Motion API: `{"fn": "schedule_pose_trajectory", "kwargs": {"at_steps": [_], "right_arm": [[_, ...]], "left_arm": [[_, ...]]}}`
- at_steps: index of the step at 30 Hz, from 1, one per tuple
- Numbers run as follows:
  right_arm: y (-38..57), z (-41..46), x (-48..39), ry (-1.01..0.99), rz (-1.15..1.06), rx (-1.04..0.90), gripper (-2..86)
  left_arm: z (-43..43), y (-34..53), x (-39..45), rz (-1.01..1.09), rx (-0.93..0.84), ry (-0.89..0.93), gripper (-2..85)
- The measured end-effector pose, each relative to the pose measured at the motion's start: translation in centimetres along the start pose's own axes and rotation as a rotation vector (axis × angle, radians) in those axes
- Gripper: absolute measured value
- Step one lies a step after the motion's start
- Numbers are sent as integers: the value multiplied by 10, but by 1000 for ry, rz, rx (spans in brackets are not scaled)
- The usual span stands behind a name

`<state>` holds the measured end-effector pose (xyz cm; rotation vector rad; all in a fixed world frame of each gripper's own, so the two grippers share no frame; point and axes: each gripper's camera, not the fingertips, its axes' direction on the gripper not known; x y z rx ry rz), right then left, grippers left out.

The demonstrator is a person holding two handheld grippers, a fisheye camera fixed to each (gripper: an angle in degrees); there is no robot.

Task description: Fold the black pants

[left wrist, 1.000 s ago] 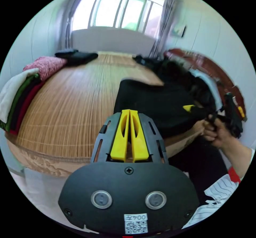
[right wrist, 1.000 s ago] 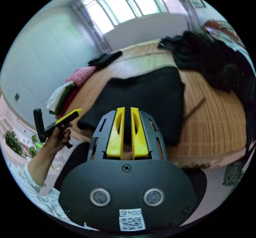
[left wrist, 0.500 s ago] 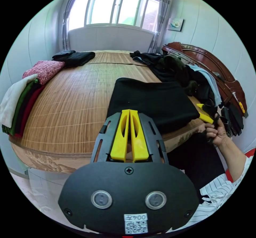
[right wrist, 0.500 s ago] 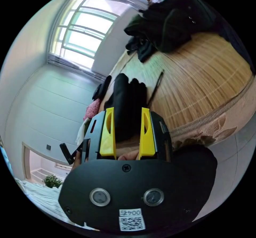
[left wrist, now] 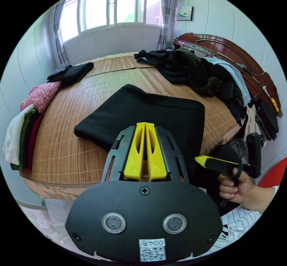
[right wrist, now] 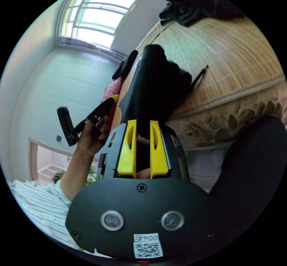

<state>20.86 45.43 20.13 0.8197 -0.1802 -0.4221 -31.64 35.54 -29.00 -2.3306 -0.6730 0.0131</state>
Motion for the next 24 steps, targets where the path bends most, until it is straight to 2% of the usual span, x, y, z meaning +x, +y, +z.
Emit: {"fn": "schedule_pose_trajectory", "kwargs": {"at_steps": [4, 7, 11, 14, 16, 19, 21, 24], "right_arm": [[10, -45, -9, 156, -138, 178, 50], [-12, -63, 12, 150, -94, 223, 57], [-55, -65, 23, 136, -88, 289, 86], [-71, -44, 37, 120, -66, 222, 51], [-73, -38, 42, 141, -58, 202, 30], [-87, -51, 40, 115, -75, 287, 33], [-112, -52, 29, 84, -145, 278, 34], [-178, -17, -1, 71, -293, 39, 37]], "left_arm": [[9, -8, 12, 28, 46, 6, 1], [30, -18, 31, 32, 61, 54, 1], [76, -29, 78, 140, 34, 34, 1], [128, -10, 116, 327, -63, -44, 1], [137, 9, 127, 379, 6, -118, 0], [148, 15, 127, 388, 13, -123, 0], [154, 17, 123, 380, 11, -102, 0], [164, 21, 121, 384, 12, -97, 1]]}}
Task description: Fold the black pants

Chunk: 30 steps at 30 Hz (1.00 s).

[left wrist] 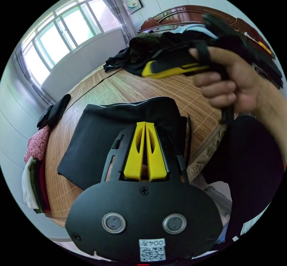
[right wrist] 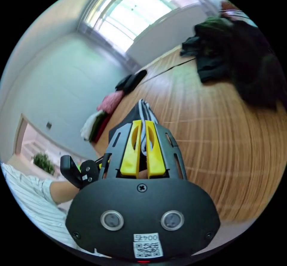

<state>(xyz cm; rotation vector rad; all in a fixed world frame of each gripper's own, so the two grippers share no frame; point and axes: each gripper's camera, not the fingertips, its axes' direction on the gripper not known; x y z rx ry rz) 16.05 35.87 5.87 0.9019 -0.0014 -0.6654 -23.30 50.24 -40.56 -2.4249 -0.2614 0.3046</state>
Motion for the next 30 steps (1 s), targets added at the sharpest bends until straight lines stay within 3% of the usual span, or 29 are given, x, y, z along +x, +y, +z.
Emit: {"fn": "schedule_pose_trajectory", "kwargs": {"at_steps": [2, 5, 8, 10, 12, 14, 18, 23, 30], "right_arm": [[-52, 47, -18, 5, -146, -241, 42], [-91, 103, -33, 99, -269, -438, 61], [-101, 151, -41, 43, -333, -628, 69], [-99, 169, -44, 93, -369, -670, 49], [-97, 177, -39, 161, -378, -657, 32], [-96, 177, -5, 51, -200, -601, 33], [-86, 150, 30, -151, -54, -472, 59], [-33, 52, 49, -167, 120, -238, 76], [66, 3, 55, -170, 332, -21, 102]], "left_arm": [[7, 2, -1, -9, 0, 14, 1], [14, 5, -6, -28, 3, 46, 1], [20, 7, -8, -36, 7, 57, 1], [22, 8, -8, -38, 12, 56, 1], [25, 9, -9, -46, 15, 60, 1], [29, 8, -11, -58, 14, 71, 1], [30, 6, -11, -55, 17, 70, 1], [30, -1, -10, -53, 15, 62, 1], [12, -24, -41, -164, -28, 190, 3]]}}
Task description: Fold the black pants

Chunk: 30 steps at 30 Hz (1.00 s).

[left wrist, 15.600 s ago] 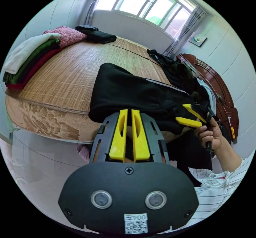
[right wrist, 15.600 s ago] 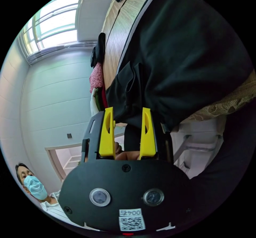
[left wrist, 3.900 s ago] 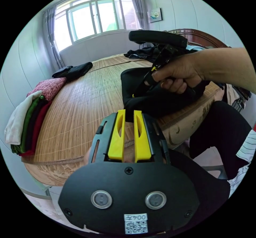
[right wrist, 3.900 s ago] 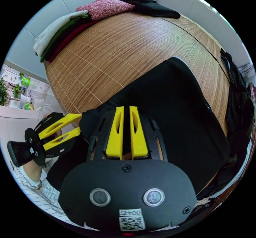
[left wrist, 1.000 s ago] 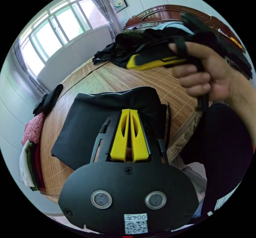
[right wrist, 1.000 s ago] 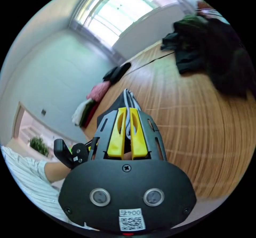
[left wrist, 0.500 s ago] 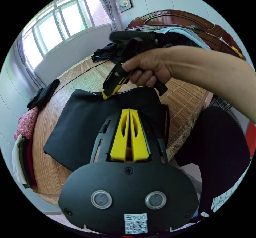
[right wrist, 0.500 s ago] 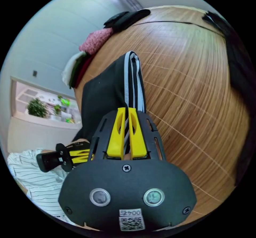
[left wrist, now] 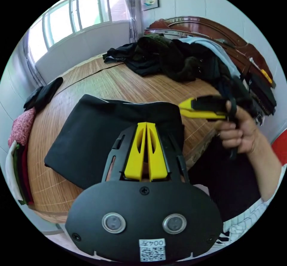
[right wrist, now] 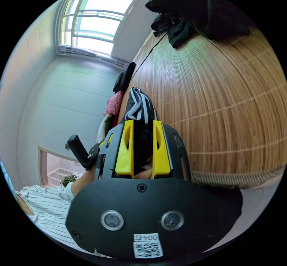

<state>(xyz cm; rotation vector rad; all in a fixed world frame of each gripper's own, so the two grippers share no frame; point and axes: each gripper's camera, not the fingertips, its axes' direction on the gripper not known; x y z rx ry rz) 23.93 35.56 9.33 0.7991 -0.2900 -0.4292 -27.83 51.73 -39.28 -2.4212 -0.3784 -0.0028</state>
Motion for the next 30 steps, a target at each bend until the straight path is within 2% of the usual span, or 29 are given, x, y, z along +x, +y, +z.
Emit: {"fn": "schedule_pose_trajectory", "kwargs": {"at_steps": [5, 9, 11, 14, 17, 19, 22, 25, 27, 30], "right_arm": [[14, 5, -28, 48, -116, 58, 120], [2, 18, -38, 66, -156, 47, 113], [3, 24, -31, 56, -157, 27, 87], [7, 24, -24, 102, -164, 16, 68], [8, 23, -23, 141, -193, 3, 65], [10, 22, -21, 161, -197, 1, 64], [7, 21, -18, 172, -205, -13, 64], [1, 13, -10, 123, -186, -8, 69], [-3, 0, 3, 9, -138, 15, 81], [-5, -27, 36, -181, 2, 85, 99]], "left_arm": [[-46, -31, -21, -47, 109, -19, 5], [-25, -62, -40, -57, 27, -102, 5], [-20, -84, -59, -127, 12, -155, 5], [-6, -111, -77, -175, -20, -156, 4], [39, -130, -84, -165, -169, -147, 3], [63, -136, -79, -142, -215, -136, 2], [71, -147, -60, -45, -203, -224, 1], [66, -158, -50, 25, -222, -283, 1], [48, -164, -55, 13, -210, -244, 2], [-16, -161, -75, -97, -80, -169, 4]]}}
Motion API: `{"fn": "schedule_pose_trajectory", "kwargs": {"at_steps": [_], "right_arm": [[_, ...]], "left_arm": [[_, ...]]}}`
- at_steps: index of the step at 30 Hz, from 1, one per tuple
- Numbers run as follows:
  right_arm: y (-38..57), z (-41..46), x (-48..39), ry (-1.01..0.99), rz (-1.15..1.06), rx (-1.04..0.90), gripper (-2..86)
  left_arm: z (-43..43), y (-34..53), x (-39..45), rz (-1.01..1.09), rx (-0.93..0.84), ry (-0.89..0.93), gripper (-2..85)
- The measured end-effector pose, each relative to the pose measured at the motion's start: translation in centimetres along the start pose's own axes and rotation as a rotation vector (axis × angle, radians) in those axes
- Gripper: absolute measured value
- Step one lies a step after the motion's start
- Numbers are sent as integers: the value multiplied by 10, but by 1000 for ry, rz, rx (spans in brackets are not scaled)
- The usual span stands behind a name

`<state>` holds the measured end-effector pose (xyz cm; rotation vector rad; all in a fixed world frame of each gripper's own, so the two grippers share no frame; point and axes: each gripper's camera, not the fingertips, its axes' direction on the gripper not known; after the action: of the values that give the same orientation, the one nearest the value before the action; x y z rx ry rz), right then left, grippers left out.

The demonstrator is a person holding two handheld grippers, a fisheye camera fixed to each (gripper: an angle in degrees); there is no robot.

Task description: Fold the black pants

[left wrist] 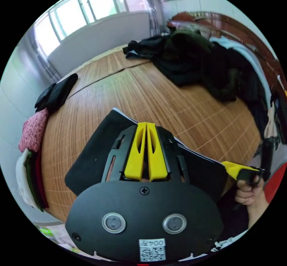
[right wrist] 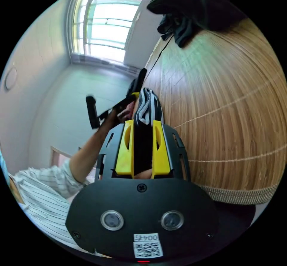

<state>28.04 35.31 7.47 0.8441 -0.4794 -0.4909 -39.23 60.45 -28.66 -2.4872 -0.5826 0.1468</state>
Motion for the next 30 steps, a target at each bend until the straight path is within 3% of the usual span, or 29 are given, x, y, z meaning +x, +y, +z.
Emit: {"fn": "schedule_pose_trajectory", "kwargs": {"at_steps": [7, 13, 20, 24, 30], "right_arm": [[2, -40, 32, -200, 173, 83, 114], [8, -40, 19, -126, 148, 46, 149], [7, -14, -1, -35, 61, 2, 181], [13, 8, -14, 107, 22, -52, 155], [52, 38, -58, 245, -59, -69, 128]], "left_arm": [[-108, 112, -77, -409, 42, 267, 7], [-128, 215, -91, -665, -1, 438, 36], [-128, 260, -76, -734, -1, 544, 127], [-127, 279, -77, -783, -13, 577, 150], [-166, 282, -57, -593, 69, 313, 159]]}}
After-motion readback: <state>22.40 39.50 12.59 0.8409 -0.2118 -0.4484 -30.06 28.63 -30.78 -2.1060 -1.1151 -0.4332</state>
